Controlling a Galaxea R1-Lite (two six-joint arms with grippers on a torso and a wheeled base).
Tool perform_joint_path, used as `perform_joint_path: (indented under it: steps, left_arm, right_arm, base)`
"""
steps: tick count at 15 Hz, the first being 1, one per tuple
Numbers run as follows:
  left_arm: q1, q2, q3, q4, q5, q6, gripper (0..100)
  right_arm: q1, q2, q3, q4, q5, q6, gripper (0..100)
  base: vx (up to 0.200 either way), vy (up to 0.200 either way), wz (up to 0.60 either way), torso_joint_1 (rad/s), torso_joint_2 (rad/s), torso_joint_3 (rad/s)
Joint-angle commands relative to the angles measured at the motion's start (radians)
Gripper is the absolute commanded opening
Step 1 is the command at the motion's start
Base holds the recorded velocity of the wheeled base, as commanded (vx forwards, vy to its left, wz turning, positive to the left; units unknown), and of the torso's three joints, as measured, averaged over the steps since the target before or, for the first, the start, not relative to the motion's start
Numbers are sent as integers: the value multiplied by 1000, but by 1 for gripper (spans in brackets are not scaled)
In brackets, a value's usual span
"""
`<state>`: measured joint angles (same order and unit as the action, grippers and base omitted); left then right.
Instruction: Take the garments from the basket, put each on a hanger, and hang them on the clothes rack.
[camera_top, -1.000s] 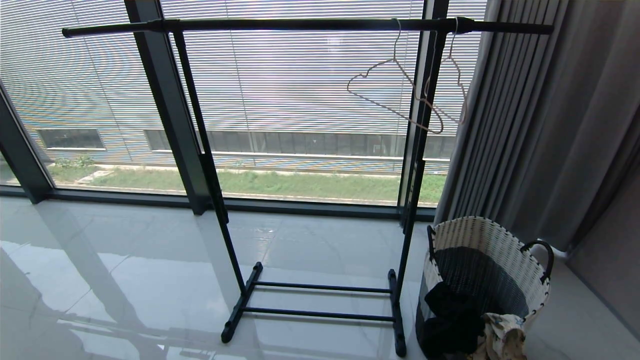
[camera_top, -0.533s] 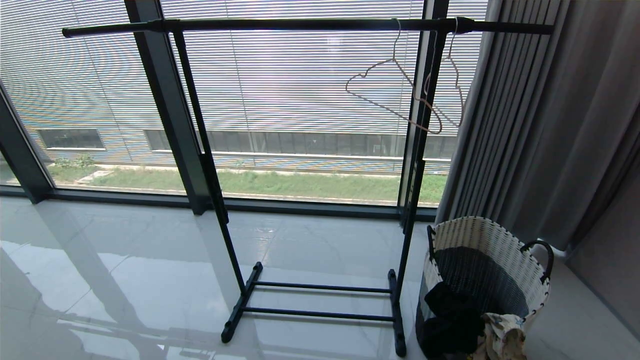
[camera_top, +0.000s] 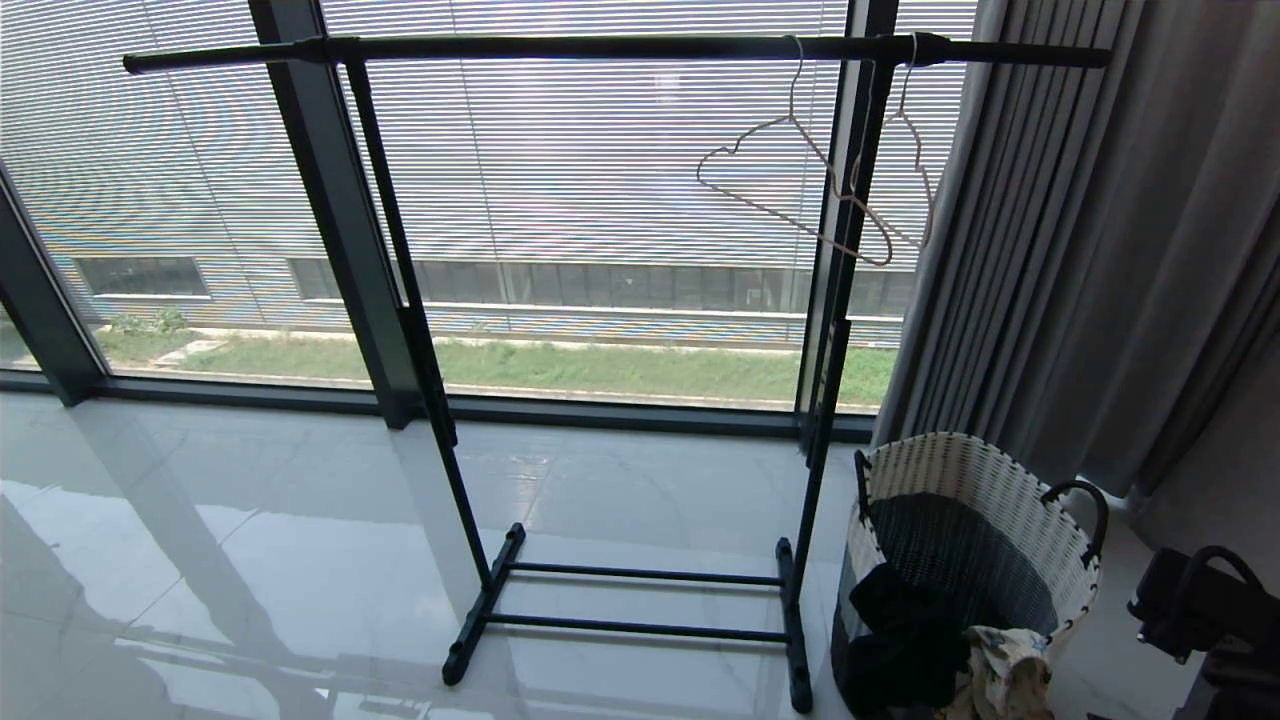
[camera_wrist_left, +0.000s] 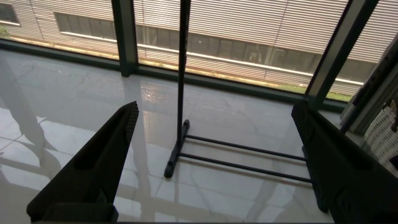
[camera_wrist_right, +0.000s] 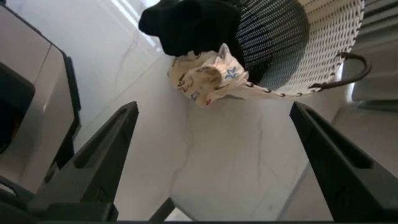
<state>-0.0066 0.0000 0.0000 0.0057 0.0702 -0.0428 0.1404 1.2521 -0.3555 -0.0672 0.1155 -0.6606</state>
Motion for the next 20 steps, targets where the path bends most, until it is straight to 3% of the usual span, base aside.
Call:
perform_joint_path:
  steps: [1,4,6,12,17,20]
  left_arm:
    - [0,2,0,0,0,0,100]
    - [0,0,0,0,0,0,100]
    - [0,0,0,0,0,0,100]
    - [0,2,0,0,0,0,100]
    - [0,0,0,0,0,0,100]
    - [0,0,0,0,0,0,100]
  right_arm:
    - [-38,366,-8,-146,4,-123,100]
    - [-97,576,-8,-359,-2,-281,100]
    - [-102,659,-11,-419,-17,-309,100]
    - [-113,852,-14,-709,-148,-309,100]
    - [-148,940,-17,-908,-149,-307,100]
    - [-156,951,-16,-967,-137,-306,100]
  base:
    - [0,0,0,0,0,0]
    - [0,0,0,0,0,0]
    - [0,0,0,0,0,0]
    - [0,0,0,0,0,0]
    - [0,0,0,0,0,0]
    - [0,0,0,0,0,0]
